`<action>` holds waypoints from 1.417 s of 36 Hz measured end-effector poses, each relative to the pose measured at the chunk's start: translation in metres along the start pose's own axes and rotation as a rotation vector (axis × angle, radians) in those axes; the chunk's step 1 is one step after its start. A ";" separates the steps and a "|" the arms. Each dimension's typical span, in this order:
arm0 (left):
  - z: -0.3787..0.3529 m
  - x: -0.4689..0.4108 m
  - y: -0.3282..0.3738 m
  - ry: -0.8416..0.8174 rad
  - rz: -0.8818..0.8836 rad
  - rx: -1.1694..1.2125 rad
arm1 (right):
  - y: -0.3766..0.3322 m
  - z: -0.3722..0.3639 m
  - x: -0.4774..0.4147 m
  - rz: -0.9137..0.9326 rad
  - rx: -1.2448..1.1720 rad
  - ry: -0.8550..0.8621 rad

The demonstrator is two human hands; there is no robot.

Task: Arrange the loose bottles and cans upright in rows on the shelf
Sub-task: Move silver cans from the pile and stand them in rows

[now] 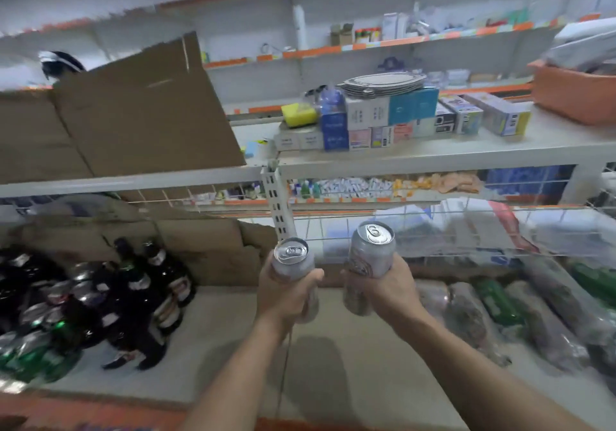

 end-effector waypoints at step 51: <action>0.178 -0.201 -0.180 -0.210 0.179 -0.337 | 0.148 -0.281 -0.106 -0.219 0.362 -0.051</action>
Point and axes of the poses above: each hand's wrist, its own x-axis away from the middle knuckle, its own z-axis out of the back of the hand, y = z × x, the point moved 9 cm from there along -x, towards the middle knuckle
